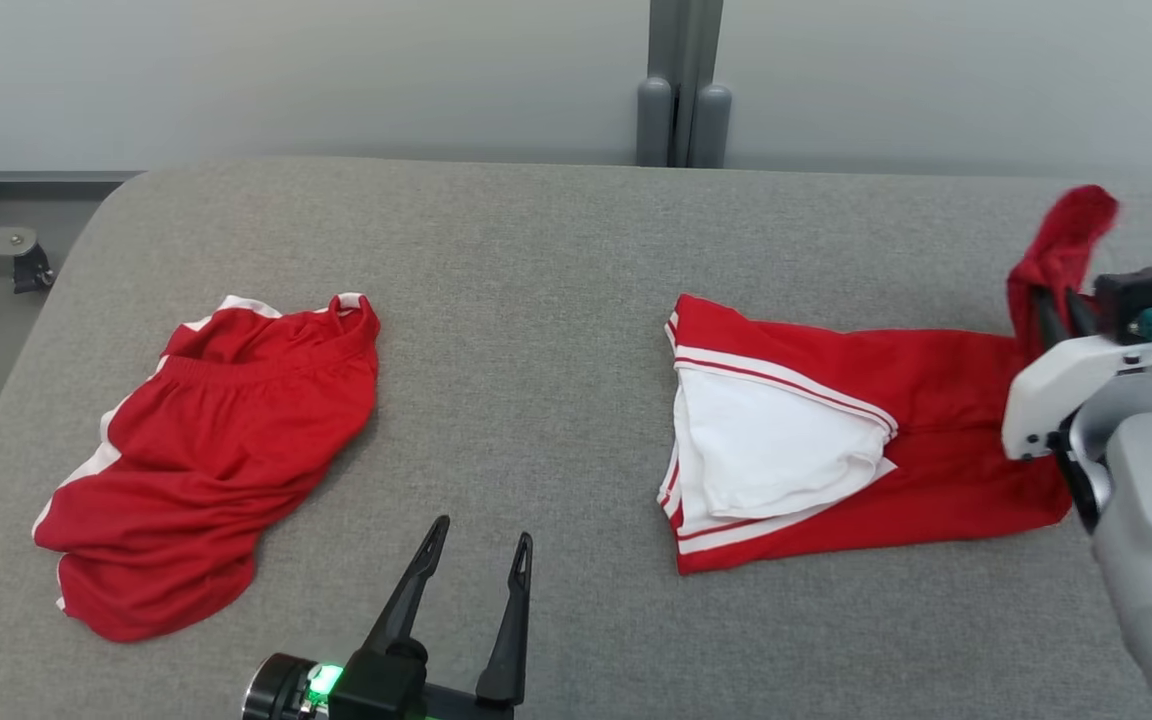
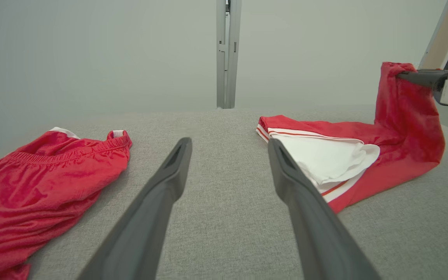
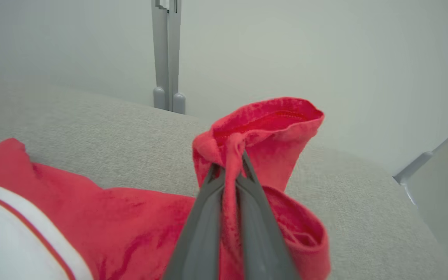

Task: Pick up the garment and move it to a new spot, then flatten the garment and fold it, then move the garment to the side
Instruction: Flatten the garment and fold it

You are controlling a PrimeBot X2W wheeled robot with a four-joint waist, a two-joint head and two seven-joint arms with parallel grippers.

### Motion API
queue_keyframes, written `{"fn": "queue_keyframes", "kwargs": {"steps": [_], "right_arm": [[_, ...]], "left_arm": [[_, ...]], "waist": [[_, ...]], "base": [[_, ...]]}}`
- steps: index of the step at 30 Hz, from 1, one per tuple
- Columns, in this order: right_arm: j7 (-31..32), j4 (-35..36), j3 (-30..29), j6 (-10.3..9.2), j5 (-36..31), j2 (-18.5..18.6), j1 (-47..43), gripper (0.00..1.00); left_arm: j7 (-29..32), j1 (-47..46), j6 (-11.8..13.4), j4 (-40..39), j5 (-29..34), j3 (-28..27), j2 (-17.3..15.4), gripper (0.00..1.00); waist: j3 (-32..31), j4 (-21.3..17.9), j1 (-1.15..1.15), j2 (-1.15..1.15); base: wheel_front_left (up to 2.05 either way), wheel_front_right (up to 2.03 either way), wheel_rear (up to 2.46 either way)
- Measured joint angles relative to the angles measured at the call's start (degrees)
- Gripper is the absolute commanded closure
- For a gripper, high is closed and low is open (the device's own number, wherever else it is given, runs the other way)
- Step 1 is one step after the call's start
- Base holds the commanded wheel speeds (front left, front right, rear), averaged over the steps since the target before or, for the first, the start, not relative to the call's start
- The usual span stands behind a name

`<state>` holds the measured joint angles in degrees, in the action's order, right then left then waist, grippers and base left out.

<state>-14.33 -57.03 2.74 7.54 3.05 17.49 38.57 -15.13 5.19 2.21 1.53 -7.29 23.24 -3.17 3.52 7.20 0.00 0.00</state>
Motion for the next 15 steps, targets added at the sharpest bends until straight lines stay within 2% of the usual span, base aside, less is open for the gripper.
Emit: {"fn": "queue_keyframes", "kwargs": {"steps": [4, 5, 8, 15], "right_arm": [[2.59, 6.94, -0.34, 0.0, -3.25, -5.16, -3.3, 1.0], [4.38, 10.83, -0.19, 0.0, -4.14, -8.34, -5.6, 1.0], [7.01, 16.1, 0.88, 0.0, -5.5, -11.67, -8.81, 1.0], [11.27, 22.82, 5.0, -0.01, -4.58, -14.27, -14.33, 1.0]], "left_arm": [[0.0, 0.07, -0.11, 0.05, -0.14, 0.19, 0.07, 0.0], [0.0, 0.08, -0.1, 0.12, -0.16, 0.19, 0.11, 0.0], [0.01, 0.09, -0.16, 0.21, -0.24, 0.24, 0.12, 0.0], [0.01, 0.07, -0.24, 0.65, -1.32, 0.49, 0.18, 0.0]], "waist": [[-0.36, 1.71, 0.0, 0.0], [-0.46, 2.68, 0.0, 0.0], [-0.5, 3.98, 0.0, 0.0], [0.17, 6.42, 0.0, 0.0]], "base": [[0.0, 0.0, 0.0], [0.0, 0.0, 0.0], [0.0, 0.0, 0.0], [0.0, 0.0, 0.0]]}}
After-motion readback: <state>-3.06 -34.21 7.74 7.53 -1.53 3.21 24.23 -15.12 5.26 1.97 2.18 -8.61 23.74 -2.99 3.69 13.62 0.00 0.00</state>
